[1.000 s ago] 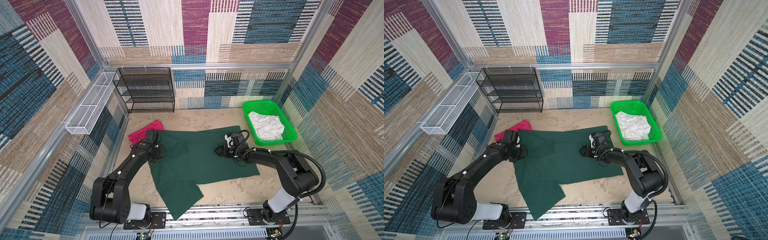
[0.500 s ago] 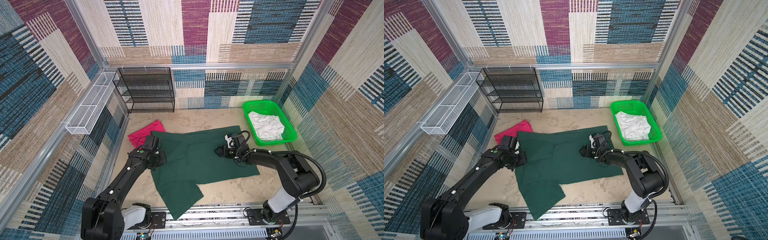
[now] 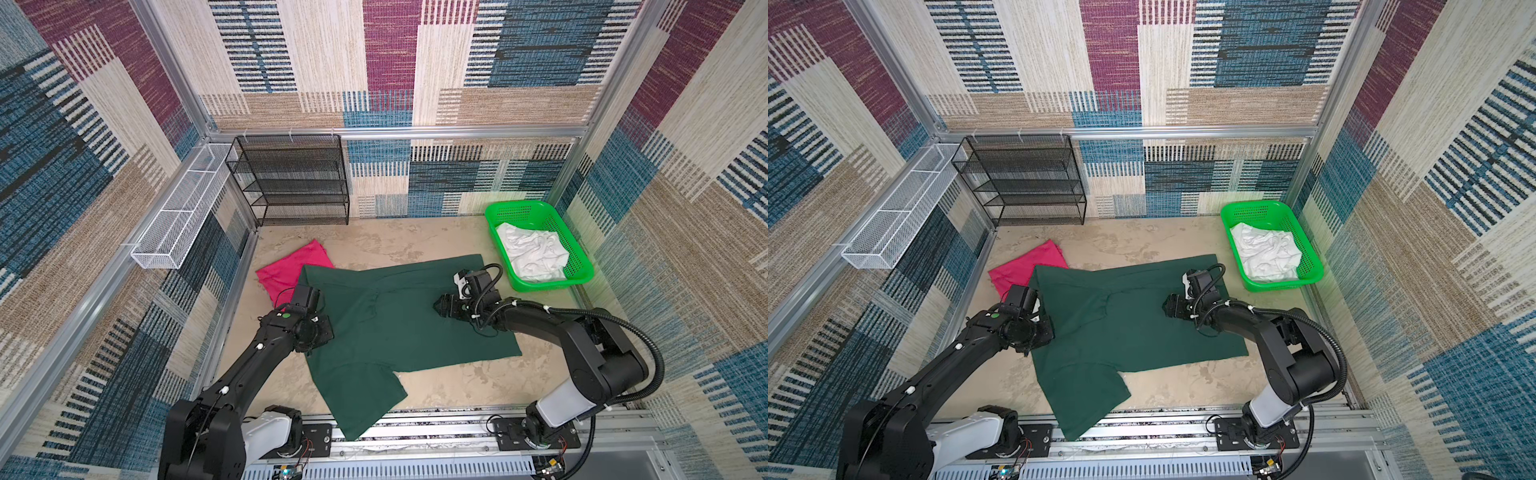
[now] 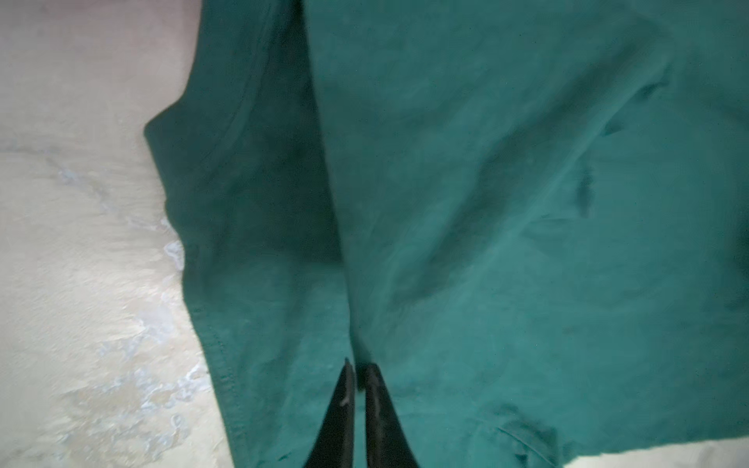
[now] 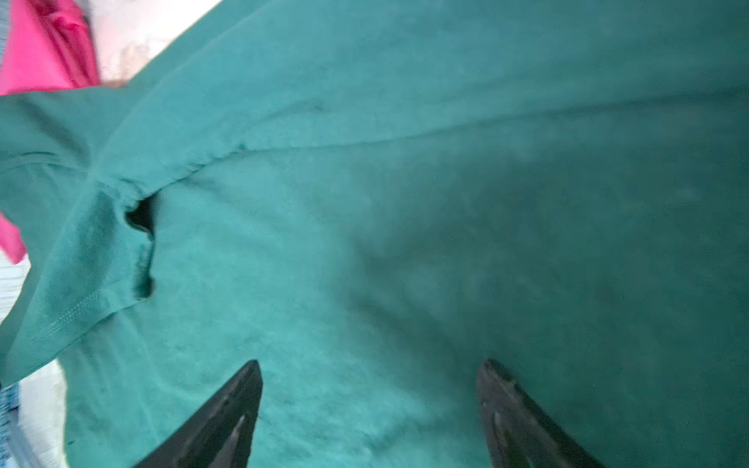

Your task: Fold and stack the t-shirts

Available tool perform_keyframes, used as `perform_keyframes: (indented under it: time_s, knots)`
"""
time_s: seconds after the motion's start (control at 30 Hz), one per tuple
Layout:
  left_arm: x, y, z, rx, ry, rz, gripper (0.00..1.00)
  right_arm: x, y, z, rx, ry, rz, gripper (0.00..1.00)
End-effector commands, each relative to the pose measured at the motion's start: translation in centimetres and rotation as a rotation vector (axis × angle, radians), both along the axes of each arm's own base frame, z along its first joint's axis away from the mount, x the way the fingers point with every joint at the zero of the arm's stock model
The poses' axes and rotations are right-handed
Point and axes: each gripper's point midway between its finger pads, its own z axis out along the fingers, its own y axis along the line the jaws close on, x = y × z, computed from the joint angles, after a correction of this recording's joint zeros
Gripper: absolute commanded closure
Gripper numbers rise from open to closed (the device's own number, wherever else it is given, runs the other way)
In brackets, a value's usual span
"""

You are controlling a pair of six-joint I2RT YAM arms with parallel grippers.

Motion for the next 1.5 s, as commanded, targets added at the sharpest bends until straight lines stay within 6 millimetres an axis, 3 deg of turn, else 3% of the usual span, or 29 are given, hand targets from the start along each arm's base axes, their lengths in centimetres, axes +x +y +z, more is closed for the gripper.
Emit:
perform_keyframes:
  time_s: [0.0, 0.07, 0.13, 0.17, 0.37, 0.5, 0.67, 0.83, 1.23, 1.33, 1.47]
  knots:
    - [-1.0, 3.4, -1.1, 0.187, 0.029, 0.046, 0.79, -0.6, -1.0, 0.2, -0.044, 0.02, -0.024, 0.15]
    - [-1.0, 4.0, -0.7, 0.208, 0.001, 0.075, 0.7, -0.5, -1.2, 0.6, -0.057, 0.011, -0.029, 0.15]
    - [0.0, 3.6, 0.6, 0.215, -0.073, 0.071, 0.6, -0.3, -1.3, 1.1, -0.065, 0.0, -0.03, 0.14]
    - [0.6, 2.9, 1.4, 0.196, -0.098, 0.057, 0.59, -0.1, -1.2, 1.3, -0.066, -0.004, -0.025, 0.14]
    - [5.6, -6.6, 4.2, -0.018, -0.262, -0.242, 0.64, 1.1, -0.3, 2.9, -0.034, -0.039, -0.003, 0.14]
    - [7.6, -10.9, 2.9, 0.018, -0.215, -0.374, 0.65, 1.2, 0.1, 3.2, -0.022, -0.039, 0.016, 0.14]
    - [9.1, -13.6, 0.5, 0.121, -0.148, -0.456, 0.65, 0.6, 0.4, 3.5, -0.002, -0.055, 0.039, 0.14]
    - [10.0, -14.3, -1.3, 0.237, -0.084, -0.471, 0.64, 0.3, 0.2, 3.3, -0.007, -0.051, 0.043, 0.13]
    - [9.6, -14.7, -3.8, 0.291, -0.014, -0.495, 0.71, 0.2, 0.2, 2.7, -0.012, -0.042, 0.053, 0.13]
    - [9.6, -14.7, -4.1, 0.292, -0.007, -0.491, 0.78, 0.1, 0.2, 2.5, -0.015, -0.037, 0.053, 0.12]
    - [9.6, -14.9, -3.5, 0.279, -0.017, -0.486, 1.0, 0.0, 0.1, 2.5, -0.017, -0.037, 0.052, 0.12]
